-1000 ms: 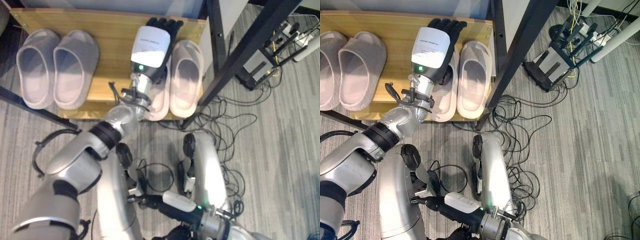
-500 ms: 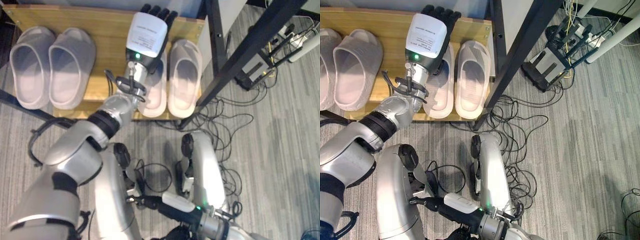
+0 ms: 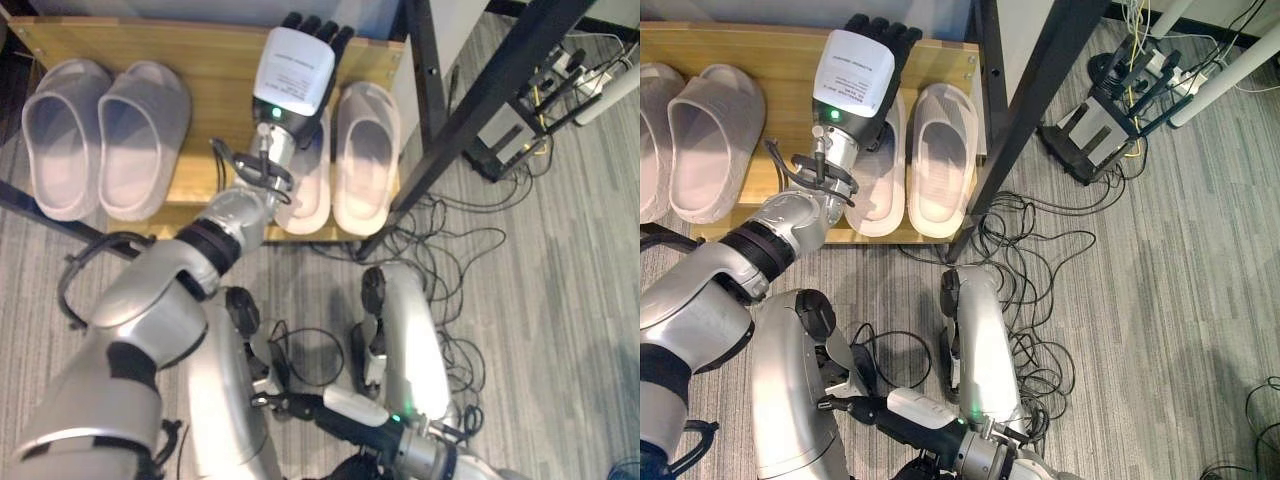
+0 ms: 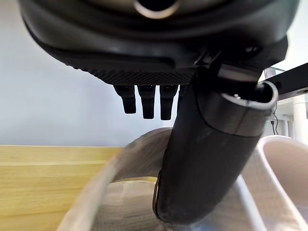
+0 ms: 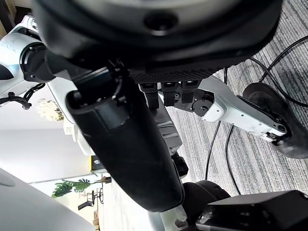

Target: Arrange the slippers neatly on the shoe rack.

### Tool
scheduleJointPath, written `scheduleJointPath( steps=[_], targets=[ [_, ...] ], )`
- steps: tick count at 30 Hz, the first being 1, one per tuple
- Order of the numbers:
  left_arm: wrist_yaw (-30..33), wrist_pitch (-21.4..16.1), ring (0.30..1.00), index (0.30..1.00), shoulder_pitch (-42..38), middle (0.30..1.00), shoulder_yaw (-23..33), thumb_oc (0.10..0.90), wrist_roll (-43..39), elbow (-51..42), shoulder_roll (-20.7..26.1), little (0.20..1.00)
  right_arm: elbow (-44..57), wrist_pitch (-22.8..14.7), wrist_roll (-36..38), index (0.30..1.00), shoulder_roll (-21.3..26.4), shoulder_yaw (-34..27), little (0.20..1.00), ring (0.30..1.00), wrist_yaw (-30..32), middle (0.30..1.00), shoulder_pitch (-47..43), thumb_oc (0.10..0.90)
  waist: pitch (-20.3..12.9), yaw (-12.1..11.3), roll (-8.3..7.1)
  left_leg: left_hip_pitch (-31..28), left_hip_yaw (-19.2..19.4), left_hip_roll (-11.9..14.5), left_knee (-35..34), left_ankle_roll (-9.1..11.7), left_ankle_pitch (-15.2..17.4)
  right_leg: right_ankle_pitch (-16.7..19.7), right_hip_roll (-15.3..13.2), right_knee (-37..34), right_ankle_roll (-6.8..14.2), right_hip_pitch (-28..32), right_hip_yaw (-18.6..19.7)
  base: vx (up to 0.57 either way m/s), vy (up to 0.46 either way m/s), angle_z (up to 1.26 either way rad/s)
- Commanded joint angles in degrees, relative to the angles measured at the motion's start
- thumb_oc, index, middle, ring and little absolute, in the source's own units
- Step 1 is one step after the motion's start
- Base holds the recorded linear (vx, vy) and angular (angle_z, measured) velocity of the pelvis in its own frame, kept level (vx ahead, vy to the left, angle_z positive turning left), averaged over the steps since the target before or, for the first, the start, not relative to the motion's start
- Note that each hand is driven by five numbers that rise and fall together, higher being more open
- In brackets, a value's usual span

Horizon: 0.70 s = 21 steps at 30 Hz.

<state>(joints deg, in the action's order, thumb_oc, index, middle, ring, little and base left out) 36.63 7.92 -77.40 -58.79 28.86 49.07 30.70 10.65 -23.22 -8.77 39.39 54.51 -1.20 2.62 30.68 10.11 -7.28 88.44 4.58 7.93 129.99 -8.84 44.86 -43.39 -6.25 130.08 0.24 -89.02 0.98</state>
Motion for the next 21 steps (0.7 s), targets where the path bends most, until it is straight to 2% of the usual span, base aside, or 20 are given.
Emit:
scheduleJointPath(
  steps=[1, 6, 8, 9, 10, 15, 21],
  targets=[
    [2.0, -1.4, 0.900, 0.900, -10.1, 0.900, 3.7, 0.800, -1.9, -2.5, 1.1, 0.900, -13.0, 2.1, 1.0, 0.900, -2.0, 3.0, 0.900, 0.900, -1.4, 0.900, -2.9, 0.800, -0.9, -1.7, 0.65, 1.5, -7.6, -4.0, 1.8, 1.8, -1.8, 3.9, 0.3, -0.1, -3.4, -0.9, 8.3, 0.00, 0.000, 0.00],
    [0.7, -3.0, 0.900, 0.900, -7.7, 0.900, 6.3, 0.800, -4.2, -8.8, 2.5, 0.900, -12.5, 2.4, 0.7, 0.900, -2.3, 2.3, 0.900, 0.900, -1.3, 0.900, -2.2, 0.800, -0.9, -2.5, 1.04, 1.5, -7.3, -4.4, 1.7, 1.8, -1.8, 3.7, 0.2, 0.2, -3.5, -0.9, 8.1, 0.00, 0.000, 0.00],
    [0.2, -5.0, 0.900, 0.900, -4.7, 0.900, 10.2, 0.800, -10.0, -12.4, 2.3, 0.900, -12.7, 2.6, 0.4, 0.900, -2.7, 2.4, 0.900, 0.900, -1.5, 0.900, -1.7, 0.800, -0.9, -2.9, 1.32, 1.5, -7.2, -4.7, 1.5, 1.8, -1.9, 3.7, 0.2, 0.2, -3.5, -0.9, 8.1, 0.00, 0.000, 0.00],
    [-0.2, -6.2, 0.900, 0.900, -0.9, 0.900, 15.2, 0.800, -17.7, -13.3, 0.4, 0.900, -12.0, 3.3, 1.1, 0.900, -3.1, 2.3, 0.900, 0.900, -1.8, 0.900, -1.1, 0.800, -0.9, -3.1, 1.40, 1.5, -7.1, -4.9, 1.6, 1.9, -2.0, 3.6, 0.1, 0.3, -3.7, -0.9, 8.1, 0.00, 0.000, 0.00],
    [0.1, -6.3, 0.900, 0.900, -0.9, 0.900, 16.2, 0.800, -19.0, -14.3, 0.7, 0.900, -12.3, 4.0, 3.3, 0.900, -3.8, 1.0, 0.900, 0.900, -1.1, 0.900, 0.1, 0.800, -0.9, -3.2, 1.53, 1.5, -7.0, -5.1, 1.7, 1.9, -2.0, 3.5, -0.1, 0.5, -3.8, -0.9, 8.1, 0.00, 0.000, 0.00],
    [-1.7, -5.8, 0.900, 0.900, 1.5, 0.900, 17.0, 0.800, -19.1, -17.2, 2.0, 0.900, -12.3, 4.6, 2.4, 0.900, -3.8, 1.7, 0.900, 0.900, -2.3, 0.900, 0.9, 0.800, -0.9, -3.9, 1.84, 1.5, -7.2, -5.4, 1.9, 2.1, -2.0, 3.4, -0.3, 0.6, -4.0, -0.9, 8.1, 0.00, -0.003, 0.02],
    [-3.9, -3.8, 0.900, 0.900, 2.0, 0.900, 16.2, 0.800, -16.0, -15.9, 2.8, 0.900, -13.3, 4.9, 2.0, 0.900, -4.2, 2.4, 0.900, 0.900, -2.7, 0.900, 1.0, 0.800, -0.9, -4.2, 1.89, 1.5, -7.2, -5.4, 1.9, 2.1, -1.9, 3.3, -0.4, 0.6, -4.1, -0.9, 8.0, 0.00, -0.002, 0.01]
  ],
)
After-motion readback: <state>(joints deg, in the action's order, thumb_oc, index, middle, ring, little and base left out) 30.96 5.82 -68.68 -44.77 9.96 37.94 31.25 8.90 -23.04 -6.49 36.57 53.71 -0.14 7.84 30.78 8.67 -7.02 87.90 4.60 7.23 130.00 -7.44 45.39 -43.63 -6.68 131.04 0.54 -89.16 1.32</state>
